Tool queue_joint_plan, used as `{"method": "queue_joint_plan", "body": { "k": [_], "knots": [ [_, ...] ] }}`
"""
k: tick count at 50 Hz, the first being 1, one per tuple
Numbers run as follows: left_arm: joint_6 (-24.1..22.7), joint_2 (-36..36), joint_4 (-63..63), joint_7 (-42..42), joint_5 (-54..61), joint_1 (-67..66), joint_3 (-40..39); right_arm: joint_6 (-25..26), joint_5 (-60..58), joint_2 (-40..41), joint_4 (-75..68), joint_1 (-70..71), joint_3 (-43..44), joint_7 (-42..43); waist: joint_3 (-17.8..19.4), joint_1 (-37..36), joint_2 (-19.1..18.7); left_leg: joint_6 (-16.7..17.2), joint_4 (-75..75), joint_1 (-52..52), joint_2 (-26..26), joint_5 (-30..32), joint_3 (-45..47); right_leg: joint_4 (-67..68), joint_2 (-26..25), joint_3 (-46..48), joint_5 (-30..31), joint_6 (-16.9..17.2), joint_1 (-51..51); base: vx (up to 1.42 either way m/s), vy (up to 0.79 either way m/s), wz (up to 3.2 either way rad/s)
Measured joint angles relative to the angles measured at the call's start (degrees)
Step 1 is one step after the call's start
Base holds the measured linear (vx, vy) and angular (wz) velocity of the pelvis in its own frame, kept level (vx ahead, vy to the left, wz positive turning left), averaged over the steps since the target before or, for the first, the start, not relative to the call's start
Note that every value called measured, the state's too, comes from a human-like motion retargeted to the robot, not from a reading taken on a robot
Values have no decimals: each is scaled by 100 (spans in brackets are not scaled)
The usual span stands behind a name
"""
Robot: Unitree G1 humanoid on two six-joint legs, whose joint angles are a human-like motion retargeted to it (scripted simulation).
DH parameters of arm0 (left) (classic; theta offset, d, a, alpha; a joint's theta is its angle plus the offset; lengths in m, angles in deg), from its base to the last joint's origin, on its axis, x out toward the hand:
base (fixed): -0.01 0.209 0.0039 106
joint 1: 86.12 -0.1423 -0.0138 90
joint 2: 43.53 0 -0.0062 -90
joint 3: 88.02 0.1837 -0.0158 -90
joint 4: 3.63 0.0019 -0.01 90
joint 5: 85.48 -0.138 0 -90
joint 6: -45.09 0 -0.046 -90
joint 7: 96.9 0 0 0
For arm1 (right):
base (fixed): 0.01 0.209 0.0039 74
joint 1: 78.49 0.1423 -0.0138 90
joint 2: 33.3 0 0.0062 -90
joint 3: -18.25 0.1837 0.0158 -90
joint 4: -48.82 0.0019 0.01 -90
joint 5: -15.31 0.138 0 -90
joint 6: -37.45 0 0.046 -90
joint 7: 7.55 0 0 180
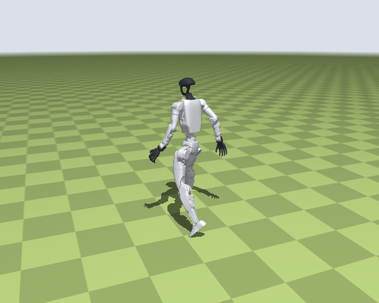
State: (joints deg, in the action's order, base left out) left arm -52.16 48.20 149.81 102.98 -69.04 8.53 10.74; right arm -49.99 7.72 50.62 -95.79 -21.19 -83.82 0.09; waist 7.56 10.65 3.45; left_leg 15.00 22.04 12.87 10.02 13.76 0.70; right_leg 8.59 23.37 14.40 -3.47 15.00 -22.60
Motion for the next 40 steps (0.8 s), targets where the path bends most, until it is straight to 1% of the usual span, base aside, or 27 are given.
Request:
{"method": "queue_joint_plan", "body": {
  "k": [1,2,3,4,5,6,7,8,9,10,12,13,15,17,19,20,21,22,23,25,27,30,32,33,37,40],
  "knots": [
    [-5,70,-24,-35,-17,-139,57,35,-30,45,-86,-191,-9,-86,-154,-28,121,0,298,-2,25,-147,113,-149,13,-198,-111,0,71,114,-96,-68],
    [11,164,-78,-109,-22,-284,121,71,-55,63,-192,-349,8,-267,-206,-51,159,0,839,-33,136,-405,150,-180,-21,-294,-221,0,221,115,-85,-67],
    [68,310,-194,-261,-4,-441,200,105,-70,27,-336,-439,79,-639,-56,-61,32,0,1866,-123,417,-888,32,29,-150,-184,-330,0,529,109,-71,-66],
    [116,410,-295,-371,-99,-541,225,125,4,-1,-465,-462,145,-862,75,-90,-36,-38,2700,-221,517,-1145,-91,177,-218,-118,-128,-47,730,103,-61,-73],
    [158,488,-389,-459,-249,-613,224,138,121,-24,-585,-452,208,-1010,197,-129,-73,-95,3437,-321,527,-1289,-217,296,-255,-73,230,-118,877,93,-57,-100],
    [240,565,-490,-430,-454,-652,200,160,344,-50,-784,-260,214,-935,379,-189,-149,-178,4048,-441,427,-1337,-379,517,-374,-123,645,-393,894,85,-51,-122],
    [325,613,-566,-373,-631,-701,153,195,503,-76,-994,-29,232,-811,570,-250,-244,-246,4609,-556,310,-1415,-542,856,-524,-198,871,-668,868,75,-44,-146],
    [415,604,-592,-262,-748,-768,59,255,533,-105,-1229,278,278,-590,776,-315,-381,-287,5066,-663,160,-1552,-706,1432,-736,-325,718,-942,759,70,-40,-154],
    [494,521,-600,-192,-804,-875,-51,333,376,-123,-1454,660,419,-225,967,-355,-454,-293,5377,-772,-42,-1785,-802,2121,-881,-455,405,-958,637,67,-36,-157],
    [567,400,-599,-143,-828,-1002,-169,420,127,-135,-1675,1080,608,213,1149,-383,-496,-281,5615,-882,-270,-2066,-863,2867,-995,-587,11,-845,509,62,-32,-138],
    [586,84,-592,-156,-742,-1254,-194,580,-178,-178,-1575,1944,951,1008,1351,-333,-626,-456,5543,-1370,-528,-2603,-834,3006,-1345,-686,-264,-689,821,56,-26,-112],
    [559,-35,-628,-320,-810,-1406,-80,527,-92,-161,-1302,2272,1104,1285,1394,-345,-687,-545,5242,-1586,-618,-2819,-767,2841,-1512,-700,-276,-622,1084,53,-21,-104],
    [498,-129,-768,-800,-1364,-1684,308,173,515,-88,-567,2754,1214,1376,1391,-536,-828,-652,4083,-1890,-790,-2996,-587,2246,-1836,-798,-183,-613,1686,51,-17,-117],
    [432,-144,-892,-1171,-2208,-1873,614,-154,1040,-85,130,3133,940,1185,1300,-961,-996,-572,2158,-1925,-838,-2598,-285,1658,-2107,-1030,-32,-634,2204,50,-10,-146],
    [378,-259,-929,-1297,-2567,-2025,643,-290,997,-192,692,3579,405,1166,1185,-1438,-1220,-366,40,-1830,-634,-1689,226,1285,-2424,-1297,54,-669,2592,51,-5,-160],
    [355,-362,-913,-1303,-2535,-2101,571,-314,797,-266,935,3835,97,1206,1131,-1660,-1350,-227,-958,-1779,-475,-1154,534,1153,-2609,-1430,70,-704,2770,52,-2,-151],
    [324,-533,-810,-1302,-2353,-2189,376,-335,385,-327,1118,4106,-177,1222,1057,-1823,-1415,-110,-1515,-1912,-385,-822,809,1090,-2685,-1468,176,-684,2924,51,4,-124],
    [301,-706,-697,-1255,-2102,-2228,195,-333,-9,-403,1267,4417,-441,1243,1045,-1925,-1466,-25,-2045,-2024,-386,-557,999,1060,-2719,-1529,160,-681,3095,47,17,-66],
    [293,-882,-565,-1112,-1713,-2173,41,-287,-364,-509,1352,4806,-683,1274,1155,-1909,-1491,-6,-2523,-2097,-567,-422,1021,1096,-2669,-1636,-99,-712,3301,41,18,-37],
    [310,-1065,-313,-890,-1146,-2050,-155,-282,-834,-609,1442,5568,-1127,1321,1283,-2045,-1515,0,-2704,-2543,-504,-591,1122,1045,-2738,-1778,-207,-775,3605,32,0,-46],
    [382,-1083,-124,-705,-966,-1758,-109,-228,-901,-675,1397,6307,-1382,1350,1535,-2223,-1588,-117,-2704,-2825,-326,-614,1619,1157,-2830,-1846,-299,-779,3829,25,-9,-45],
    [421,-985,-56,-678,-1176,-1441,150,-137,-654,-682,1275,7080,-1561,1431,1844,-2477,-1606,-151,-2680,-3061,-185,-201,2521,1432,-2824,-1923,-497,-708,4065,25,-2,-39],
    [414,-859,-39,-766,-1312,-1235,178,-122,-396,-561,1106,7470,-1524,1510,1964,-2753,-1464,-98,-2669,-3217,-139,-18,2531,1718,-2717,-2062,-666,-541,4063,27,0,-80],
    [417,-801,-61,-744,-1299,-1219,116,-97,-335,-478,1087,7549,-1504,1504,1992,-2847,-1417,-67,-2674,-3265,-97,15,2369,1723,-2697,-2147,-706,-627,4124,28,4,-80],
    [475,-641,26,-681,-935,-1219,-319,-214,-101,-295,1449,7298,-1368,1193,1841,-3164,-1115,-20,-2701,-3358,29,-141,1881,1663,-2521,-2362,-869,-675,4226,29,10,-50],
    [526,-612,151,-552,-534,-1244,-620,-400,164,-300,1925,6771,-1362,845,1631,-3255,-959,-43,-2704,-3216,181,-299,1887,1464,-2449,-2380,-893,-640,4259,28,14,4]
  ]
}}
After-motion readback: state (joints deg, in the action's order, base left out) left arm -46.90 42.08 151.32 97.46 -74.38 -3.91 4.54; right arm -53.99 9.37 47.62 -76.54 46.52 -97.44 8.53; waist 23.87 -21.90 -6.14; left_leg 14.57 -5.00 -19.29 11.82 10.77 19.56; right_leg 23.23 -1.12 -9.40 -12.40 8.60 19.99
